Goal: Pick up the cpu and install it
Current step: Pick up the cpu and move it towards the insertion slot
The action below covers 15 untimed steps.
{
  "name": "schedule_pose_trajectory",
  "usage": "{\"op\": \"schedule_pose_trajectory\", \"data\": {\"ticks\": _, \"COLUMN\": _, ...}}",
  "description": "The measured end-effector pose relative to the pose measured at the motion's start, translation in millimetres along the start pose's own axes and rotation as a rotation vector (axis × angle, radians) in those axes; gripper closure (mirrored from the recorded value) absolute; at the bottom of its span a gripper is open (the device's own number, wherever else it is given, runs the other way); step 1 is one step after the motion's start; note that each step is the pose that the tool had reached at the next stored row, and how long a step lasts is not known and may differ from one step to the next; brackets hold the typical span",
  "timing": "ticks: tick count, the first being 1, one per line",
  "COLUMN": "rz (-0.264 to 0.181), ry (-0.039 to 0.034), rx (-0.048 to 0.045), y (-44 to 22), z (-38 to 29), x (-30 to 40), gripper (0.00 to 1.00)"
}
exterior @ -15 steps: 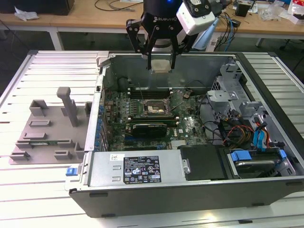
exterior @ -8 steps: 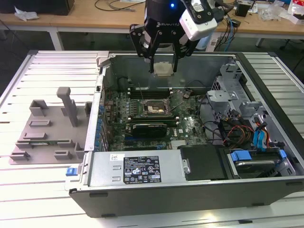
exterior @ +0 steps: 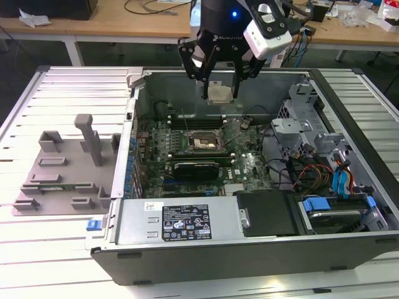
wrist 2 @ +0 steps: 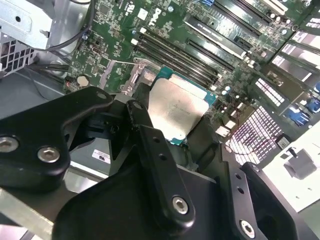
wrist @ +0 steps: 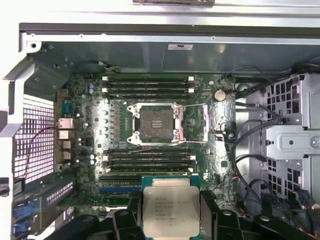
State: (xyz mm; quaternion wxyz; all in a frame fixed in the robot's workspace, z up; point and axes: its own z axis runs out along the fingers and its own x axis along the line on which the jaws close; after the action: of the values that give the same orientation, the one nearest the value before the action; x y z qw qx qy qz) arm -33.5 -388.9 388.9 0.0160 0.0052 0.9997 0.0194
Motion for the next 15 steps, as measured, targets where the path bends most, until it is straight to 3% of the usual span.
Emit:
{"op": "schedule_pose_trajectory", "data": {"ticks": 4, "rz": 0.0, "ry": 0.0, "rx": -0.0001, "y": -0.2, "z": 6.0, "x": -5.1, "gripper": 0.45}}
{"op": "schedule_pose_trajectory", "data": {"ticks": 6, "rz": 0.0, "ry": -0.0001, "rx": -0.0002, "y": -0.4, "z": 12.0, "x": -9.3, "gripper": 0.45}}
{"op": "schedule_pose_trajectory", "data": {"ticks": 15, "rz": 0.0, "ry": 0.0, "rx": -0.0001, "y": -0.1, "z": 36.5, "x": -8.7, "gripper": 0.45}}
